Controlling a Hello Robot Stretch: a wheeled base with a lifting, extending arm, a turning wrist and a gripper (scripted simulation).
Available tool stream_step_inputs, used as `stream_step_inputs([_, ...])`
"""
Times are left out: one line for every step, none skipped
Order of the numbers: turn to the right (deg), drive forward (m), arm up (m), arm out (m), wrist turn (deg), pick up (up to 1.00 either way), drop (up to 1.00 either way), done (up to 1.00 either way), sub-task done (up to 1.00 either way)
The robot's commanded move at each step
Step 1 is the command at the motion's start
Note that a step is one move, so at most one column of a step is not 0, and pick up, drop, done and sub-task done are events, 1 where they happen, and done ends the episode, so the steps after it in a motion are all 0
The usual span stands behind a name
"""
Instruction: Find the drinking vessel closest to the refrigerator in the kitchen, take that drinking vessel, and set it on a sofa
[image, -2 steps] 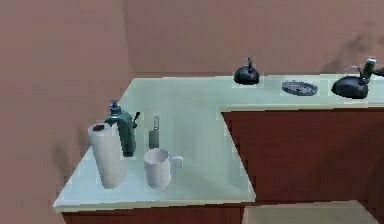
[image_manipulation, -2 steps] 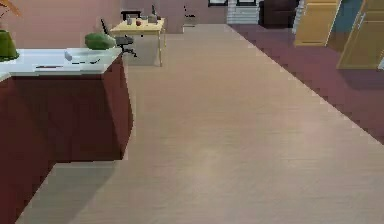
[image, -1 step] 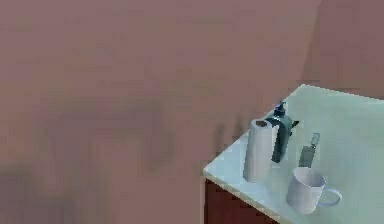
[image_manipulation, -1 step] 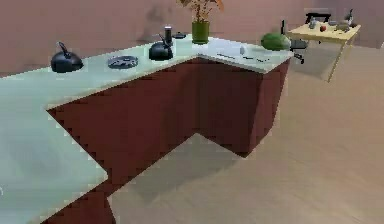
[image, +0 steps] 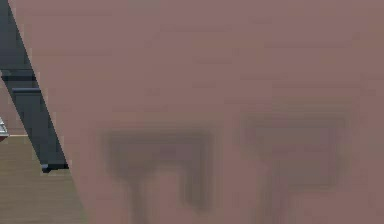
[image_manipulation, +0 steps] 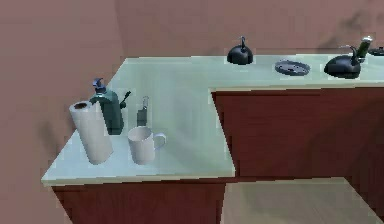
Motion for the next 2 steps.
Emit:
stream_step_inputs([-9.0, 0.00, 0.00, 0.00, 0.0, 0.00, 0.00, 0.00, 0.00])
stream_step_inputs([0.0, 0.00, 0.50, 0.00, 0.0, 0.00, 0.00, 0.00, 0.00])
